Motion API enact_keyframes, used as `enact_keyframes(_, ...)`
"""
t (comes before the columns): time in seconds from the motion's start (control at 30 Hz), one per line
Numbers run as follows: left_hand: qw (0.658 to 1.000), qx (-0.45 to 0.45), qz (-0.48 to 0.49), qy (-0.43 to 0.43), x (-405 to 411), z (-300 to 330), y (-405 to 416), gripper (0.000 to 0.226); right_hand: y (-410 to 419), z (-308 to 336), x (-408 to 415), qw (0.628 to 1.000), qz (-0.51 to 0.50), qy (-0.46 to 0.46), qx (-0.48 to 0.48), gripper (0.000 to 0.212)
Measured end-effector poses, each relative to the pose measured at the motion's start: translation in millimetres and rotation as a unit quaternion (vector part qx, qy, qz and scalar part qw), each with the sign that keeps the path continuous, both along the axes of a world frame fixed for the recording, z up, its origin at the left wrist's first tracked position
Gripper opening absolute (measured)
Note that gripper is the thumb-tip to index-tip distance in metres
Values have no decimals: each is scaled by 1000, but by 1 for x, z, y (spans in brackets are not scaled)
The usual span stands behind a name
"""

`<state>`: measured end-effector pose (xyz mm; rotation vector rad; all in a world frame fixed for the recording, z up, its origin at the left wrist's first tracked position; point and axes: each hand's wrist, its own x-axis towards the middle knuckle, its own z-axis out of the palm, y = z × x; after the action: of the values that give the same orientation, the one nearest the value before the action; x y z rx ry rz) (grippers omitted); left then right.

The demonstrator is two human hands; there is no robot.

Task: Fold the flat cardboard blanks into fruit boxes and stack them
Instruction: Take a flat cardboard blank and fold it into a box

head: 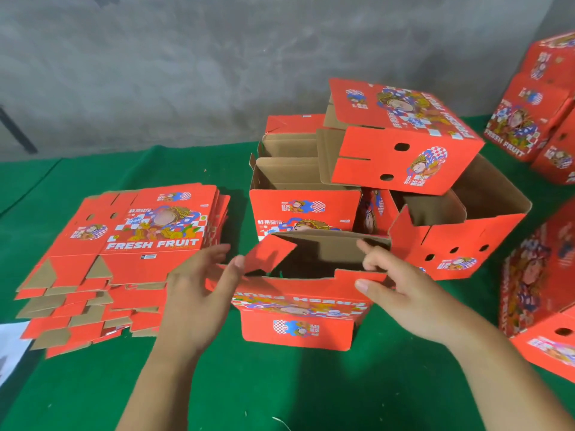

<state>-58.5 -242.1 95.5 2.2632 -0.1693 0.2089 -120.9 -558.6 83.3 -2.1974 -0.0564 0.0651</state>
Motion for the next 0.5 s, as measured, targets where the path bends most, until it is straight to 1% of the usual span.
enact_keyframes(0.03, 999, -34, -21, -2, -1, -1, -1, 60, -2, 0, -2, 999, -9, 3, 50, 24)
enact_keyframes(0.07, 998, -55, -42, 14, -2, -2, -1, 58, -2, -1, -3, 994, -25, 5, 111, 31)
enact_keyframes(0.1, 994, -72, -67, 52, -1, -1, 1, 58, -2, -2, -4, 985, -45, 11, 163, 34)
enact_keyframes(0.13, 987, -81, -95, 99, -1, 0, 3, 61, -1, -5, -5, 979, -63, 19, 193, 31)
enact_keyframes(0.17, 980, -78, -122, 136, 1, 1, 5, 65, 0, -7, -5, 976, -77, 27, 204, 28)
enact_keyframes(0.23, 971, -54, -162, 169, 4, 5, 5, 70, 2, -11, -6, 975, -78, 53, 200, 14)
enact_keyframes(0.27, 969, -28, -171, 178, 6, 9, 3, 69, 4, -13, -4, 978, -69, 60, 188, 20)
enact_keyframes(0.3, 968, 24, -176, 179, 8, 13, 1, 66, 4, -14, -2, 980, -66, 60, 175, 33)
enact_keyframes(0.33, 964, 103, -182, 167, 11, 17, 0, 61, 5, -16, 1, 981, -75, 55, 168, 40)
enact_keyframes(0.4, 937, 277, -179, 114, 14, 26, -5, 45, 4, -18, 8, 978, -107, 42, 171, 43)
enact_keyframes(0.43, 924, 329, -175, 84, 15, 32, -9, 39, 4, -19, 12, 977, -121, 43, 172, 44)
enact_keyframes(0.47, 917, 351, -178, 63, 16, 36, -15, 38, 5, -19, 15, 976, -128, 47, 173, 46)
enact_keyframes(0.5, 912, 358, -189, 59, 17, 40, -23, 43, 5, -20, 19, 975, -130, 49, 171, 47)
